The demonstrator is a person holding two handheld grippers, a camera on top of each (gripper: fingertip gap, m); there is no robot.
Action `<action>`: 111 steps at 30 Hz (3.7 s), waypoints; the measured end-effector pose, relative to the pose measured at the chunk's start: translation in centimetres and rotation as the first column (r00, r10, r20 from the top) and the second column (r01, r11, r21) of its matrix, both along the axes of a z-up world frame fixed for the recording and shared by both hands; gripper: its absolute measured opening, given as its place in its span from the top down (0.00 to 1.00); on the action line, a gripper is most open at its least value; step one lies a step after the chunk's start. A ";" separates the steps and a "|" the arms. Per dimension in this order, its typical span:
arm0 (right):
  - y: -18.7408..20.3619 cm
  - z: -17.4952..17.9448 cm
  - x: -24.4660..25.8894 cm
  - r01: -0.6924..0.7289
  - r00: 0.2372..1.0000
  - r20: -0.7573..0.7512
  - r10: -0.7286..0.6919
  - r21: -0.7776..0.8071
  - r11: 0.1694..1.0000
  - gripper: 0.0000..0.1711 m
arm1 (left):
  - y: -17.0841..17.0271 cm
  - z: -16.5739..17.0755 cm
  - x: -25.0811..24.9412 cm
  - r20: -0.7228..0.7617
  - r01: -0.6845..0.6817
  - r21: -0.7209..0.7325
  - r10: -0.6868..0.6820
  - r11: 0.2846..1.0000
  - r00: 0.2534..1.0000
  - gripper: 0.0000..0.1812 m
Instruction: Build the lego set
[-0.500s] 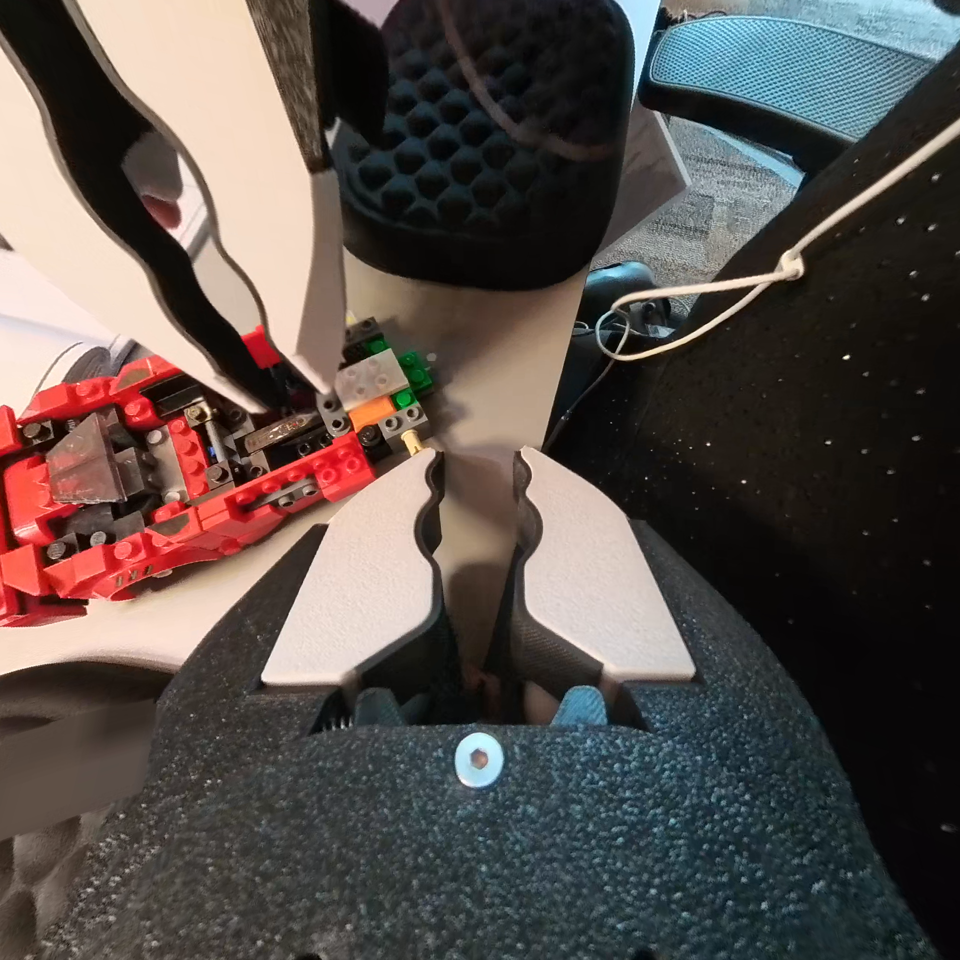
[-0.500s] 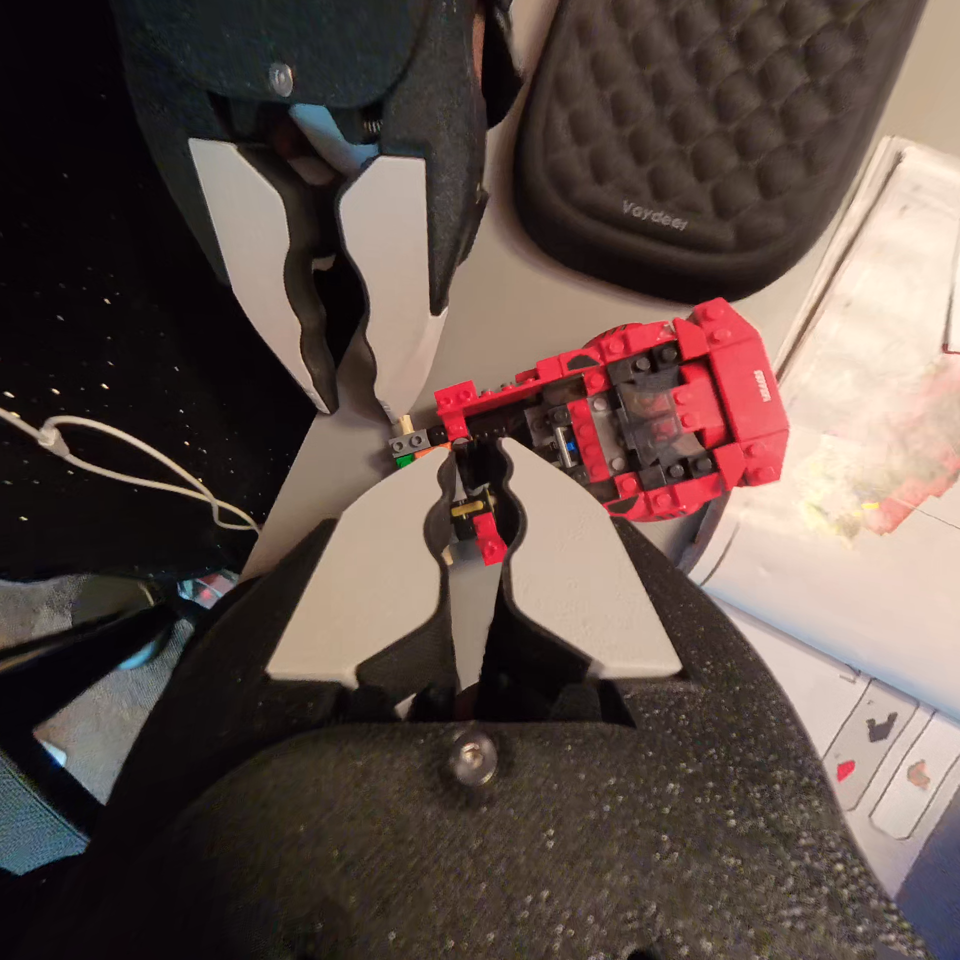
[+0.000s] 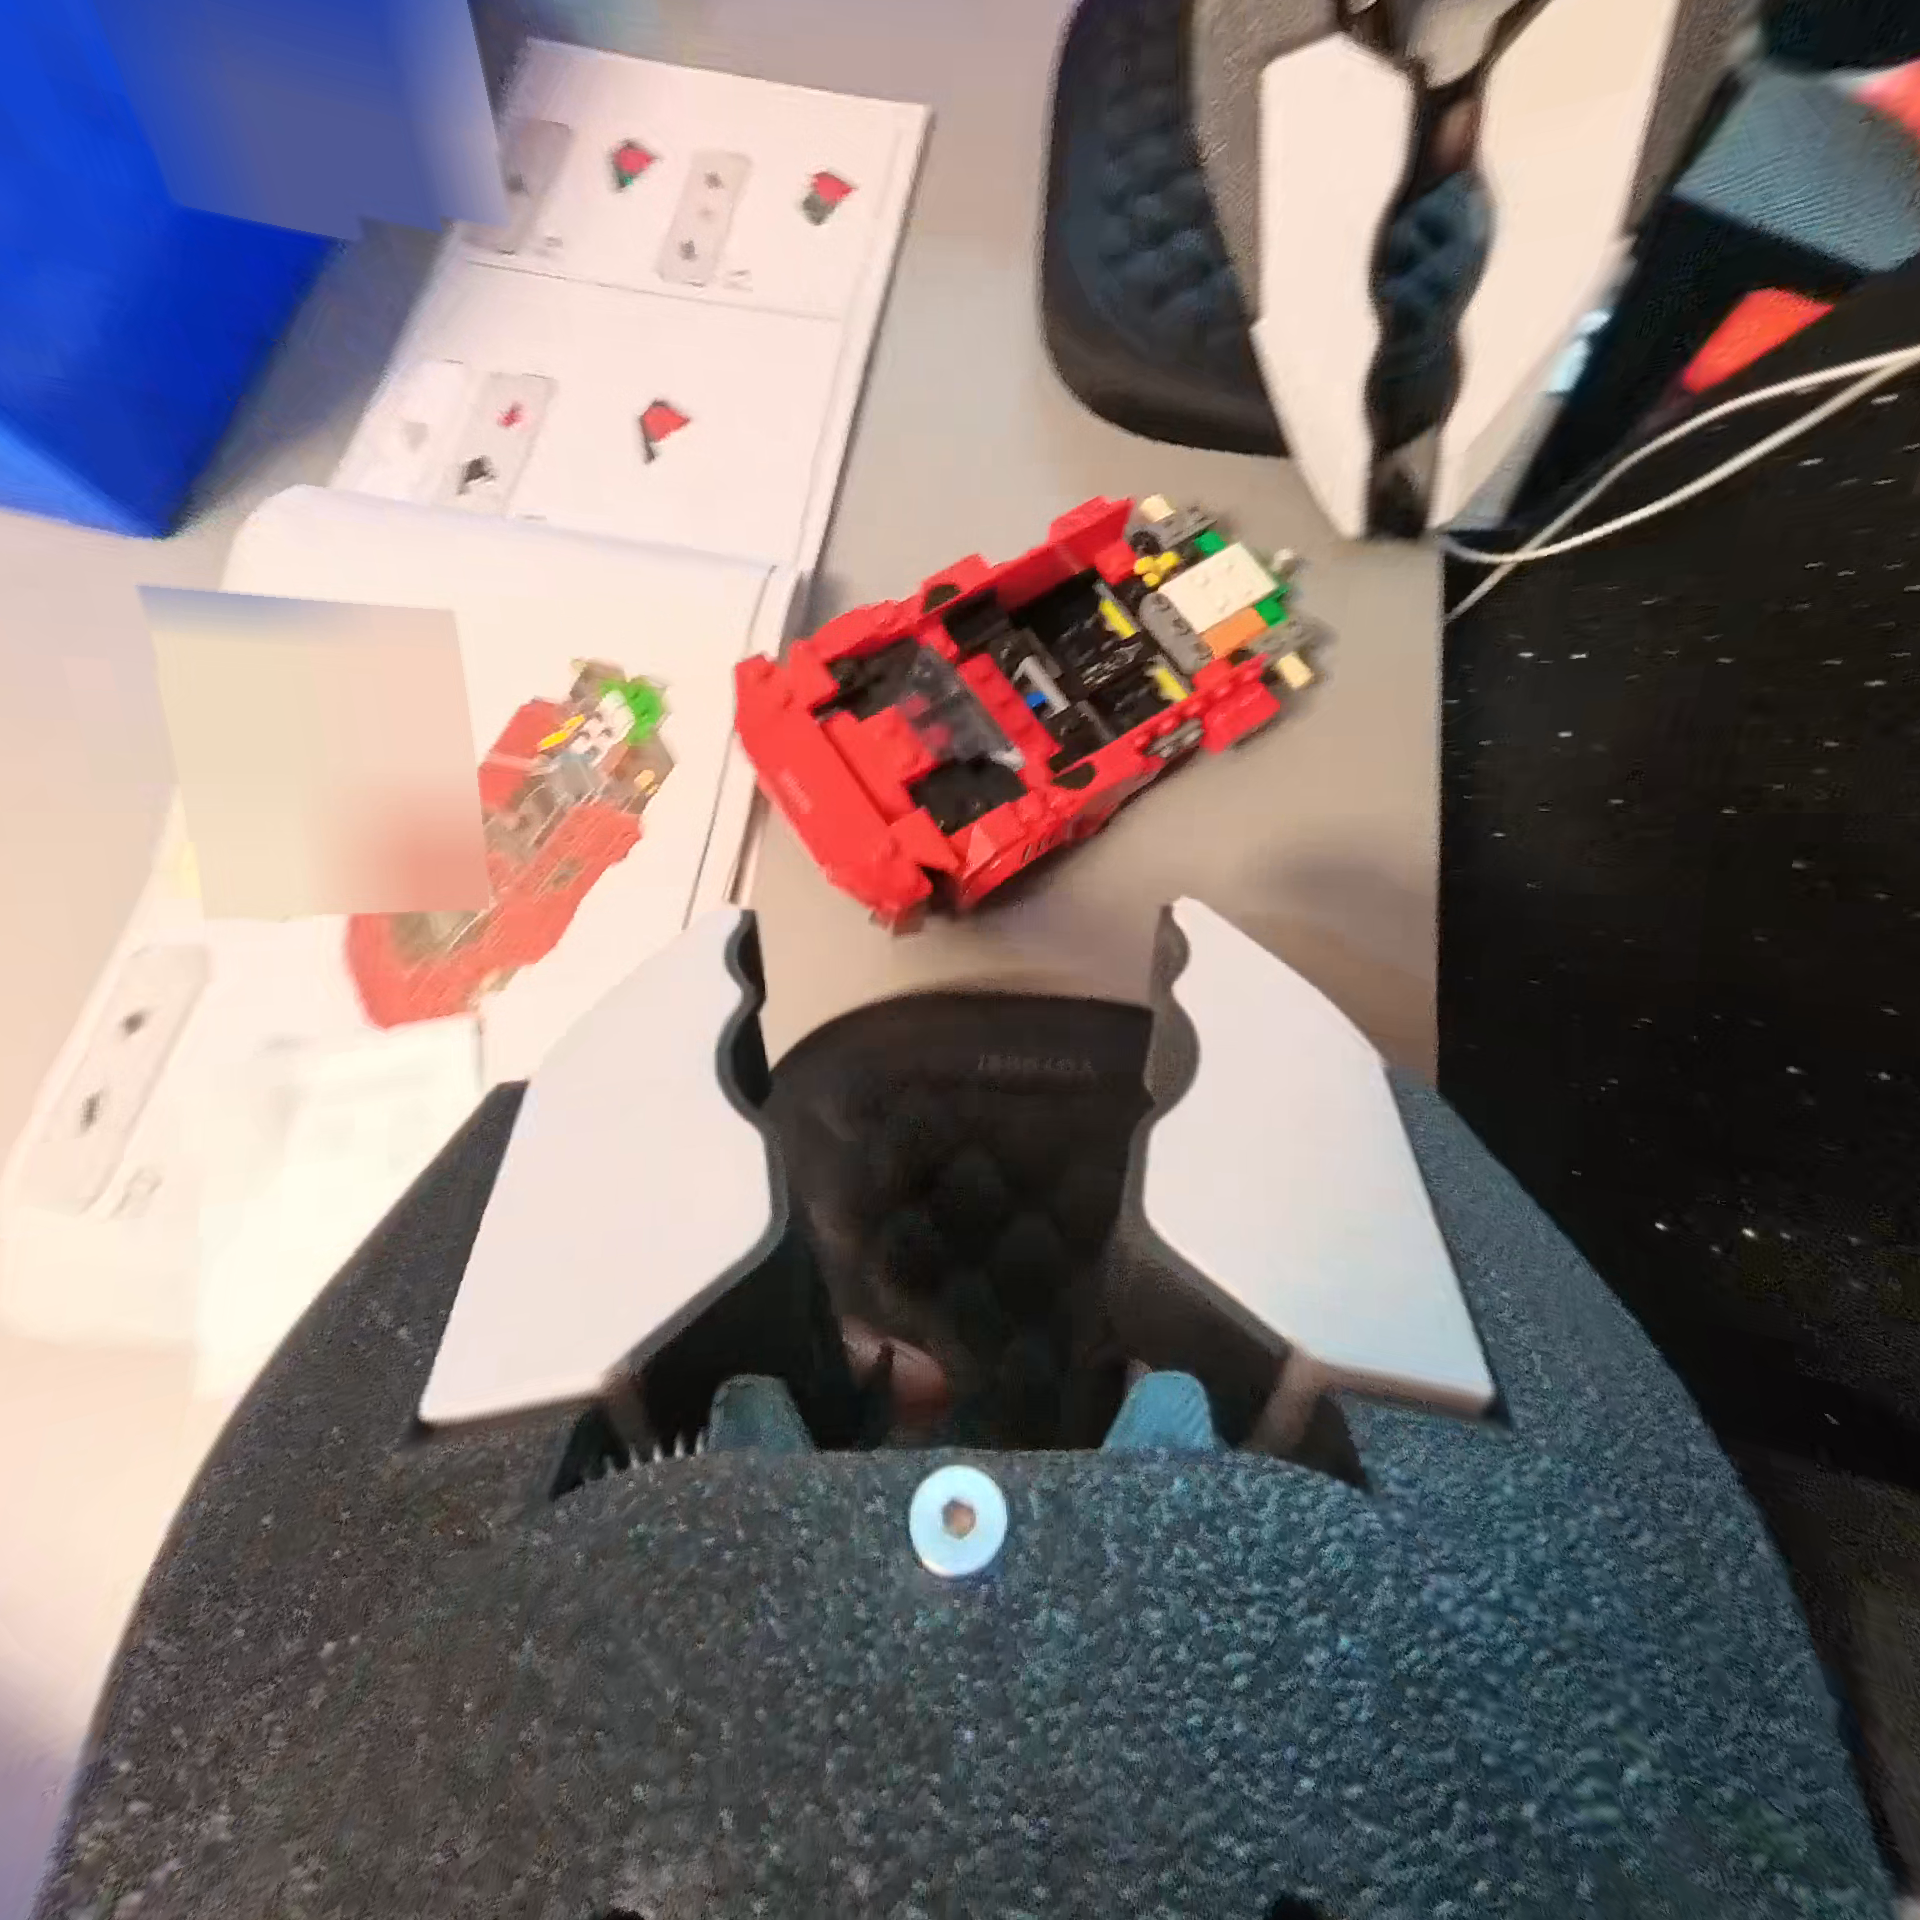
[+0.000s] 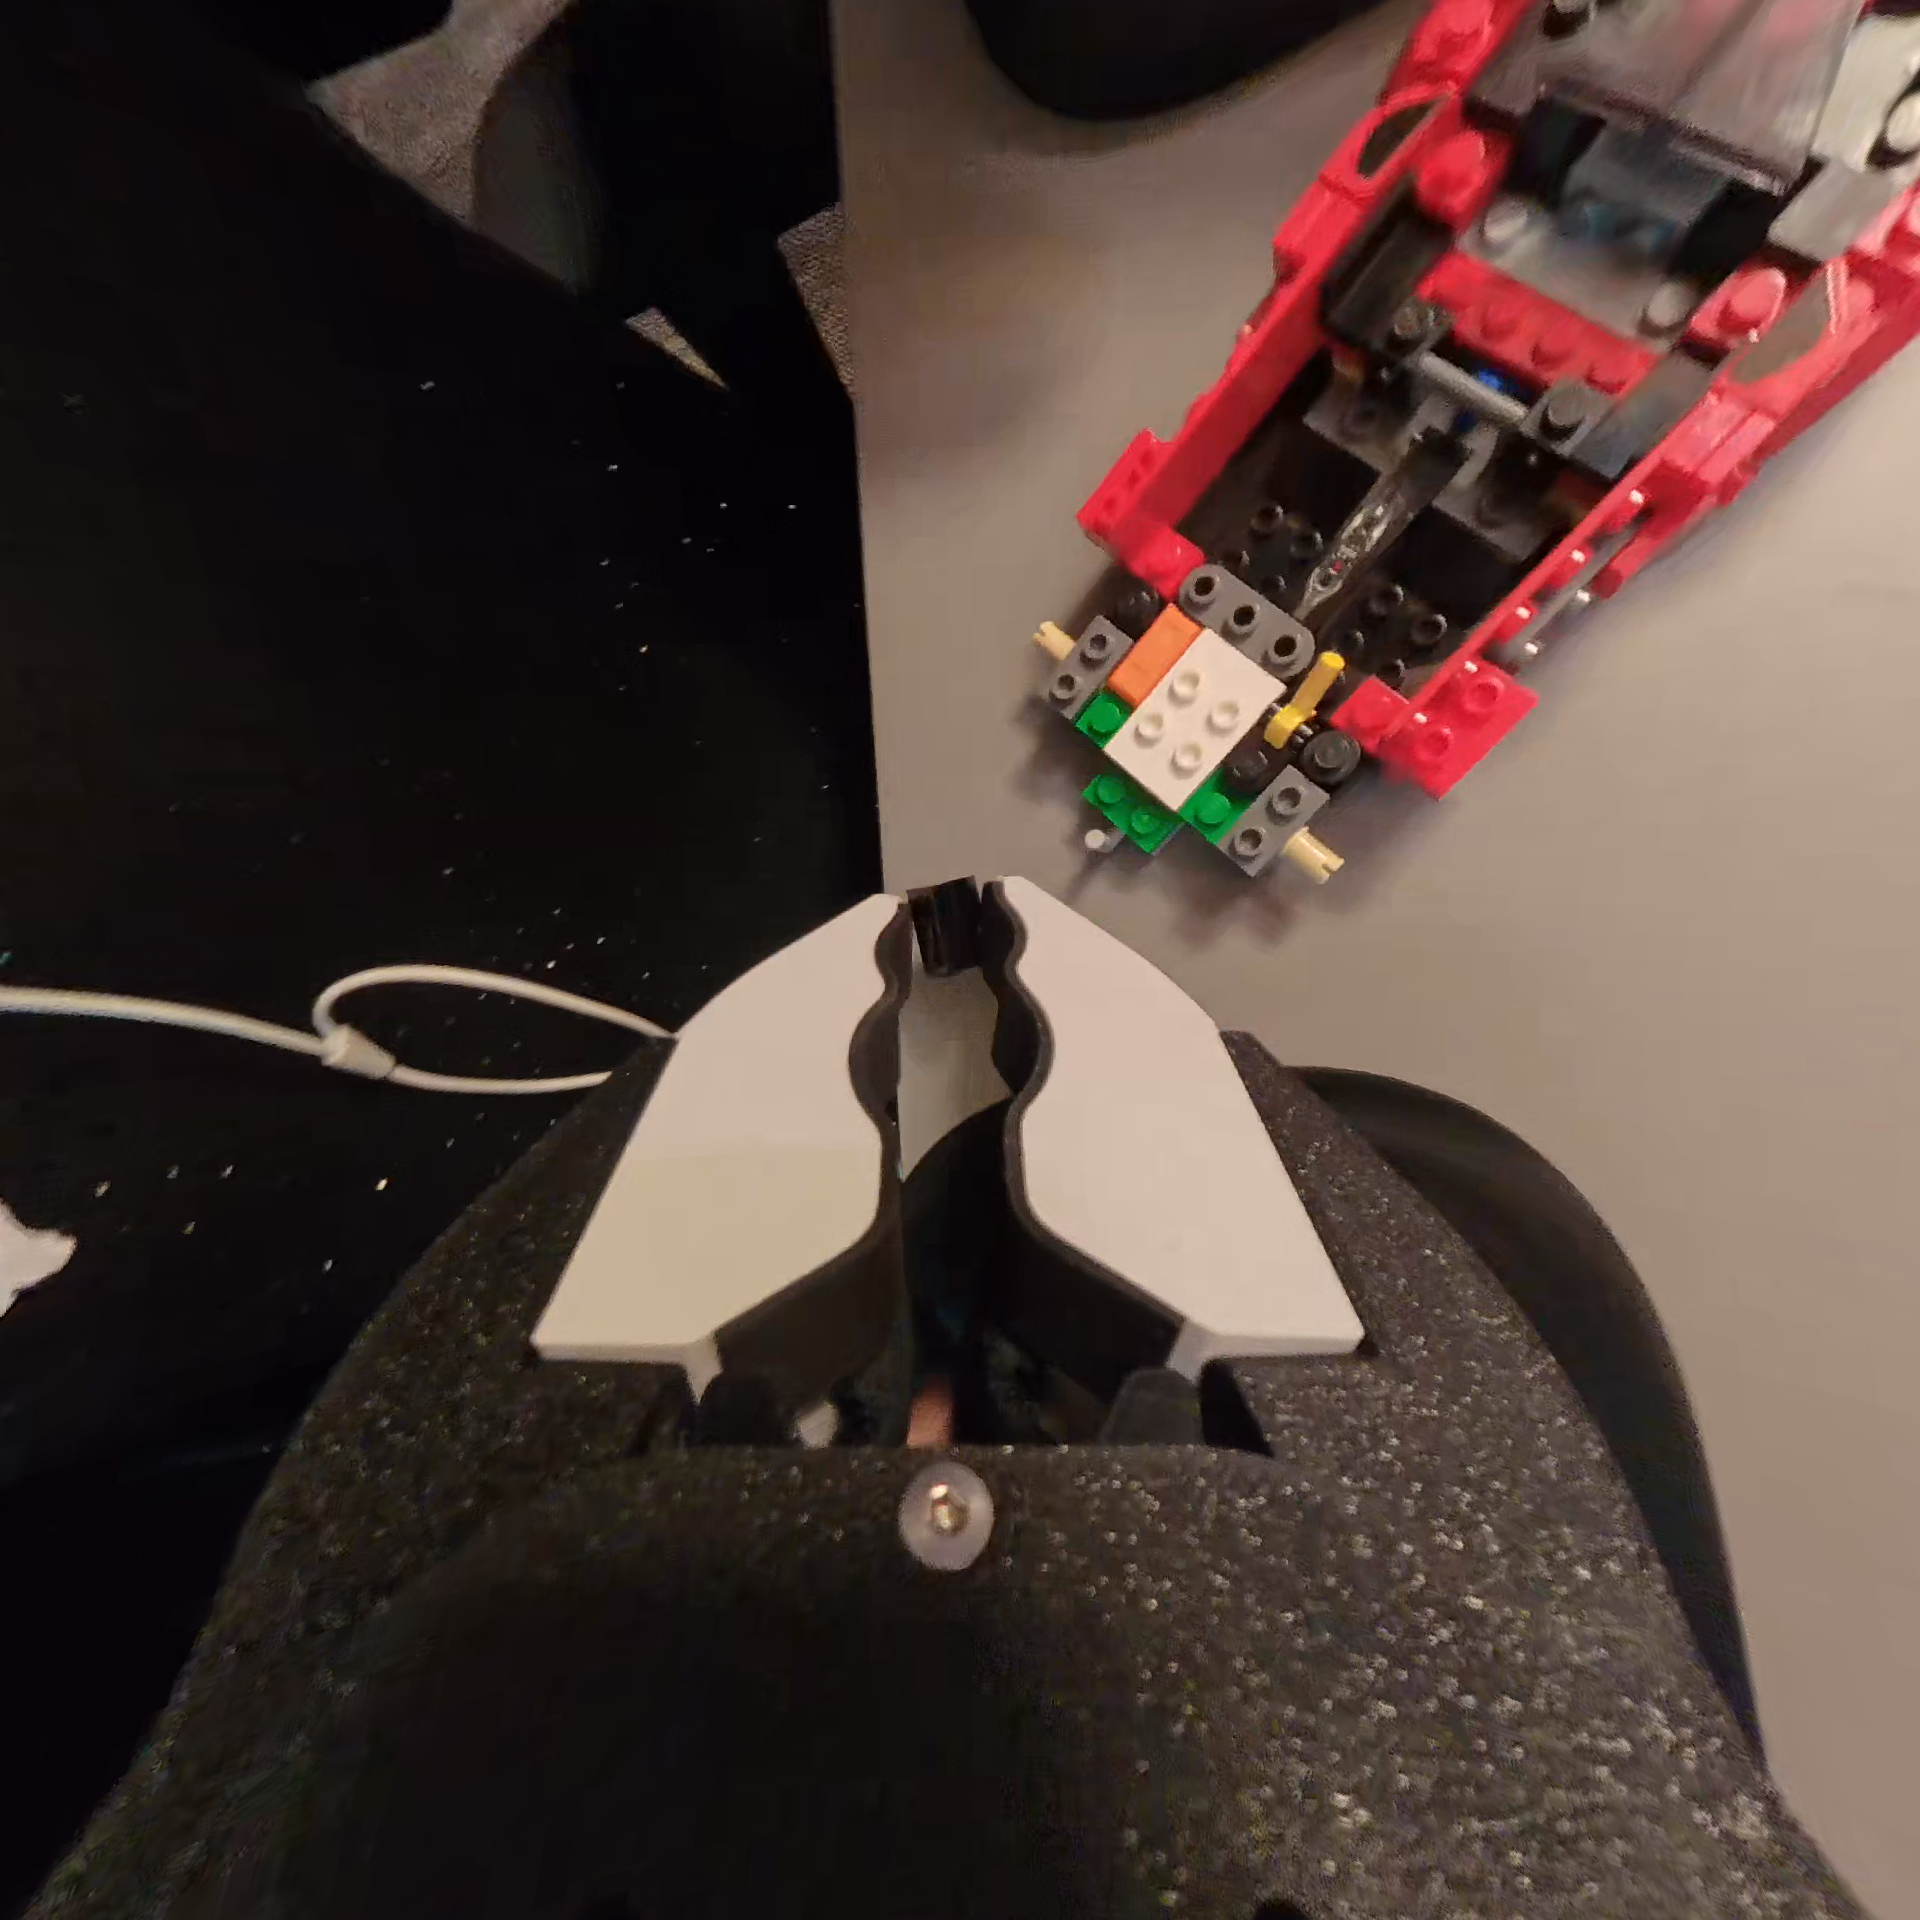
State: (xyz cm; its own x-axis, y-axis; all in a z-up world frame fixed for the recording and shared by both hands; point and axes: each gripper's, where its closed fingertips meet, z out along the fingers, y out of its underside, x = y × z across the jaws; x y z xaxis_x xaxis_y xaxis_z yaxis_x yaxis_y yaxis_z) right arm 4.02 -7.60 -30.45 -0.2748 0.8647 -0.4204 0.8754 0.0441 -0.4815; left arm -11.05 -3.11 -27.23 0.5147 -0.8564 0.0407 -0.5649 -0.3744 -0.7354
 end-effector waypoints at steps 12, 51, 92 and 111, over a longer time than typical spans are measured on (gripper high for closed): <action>3.1 -1.2 -0.4 0.140 0.986 0.075 -0.148 0.105 0.985 0.93 | -2.0 -2.4 1.9 -0.067 0.080 -0.139 -0.089 0.987 0.994 0.53; 10.4 3.2 -5.0 0.328 0.934 -0.204 -0.294 0.162 0.931 0.93 | -7.8 0.9 8.4 0.284 -0.105 -0.150 0.144 0.983 0.948 0.61; 9.3 0.1 -6.2 0.334 0.933 0.007 -0.361 0.357 0.872 0.92 | -0.1 0.6 1.9 0.187 -0.192 0.136 0.165 0.972 0.968 0.69; 9.7 0.2 -6.2 0.297 0.946 0.006 -0.323 0.378 0.877 0.93 | 0.0 0.3 1.8 0.182 -0.197 0.116 0.174 0.974 0.968 0.69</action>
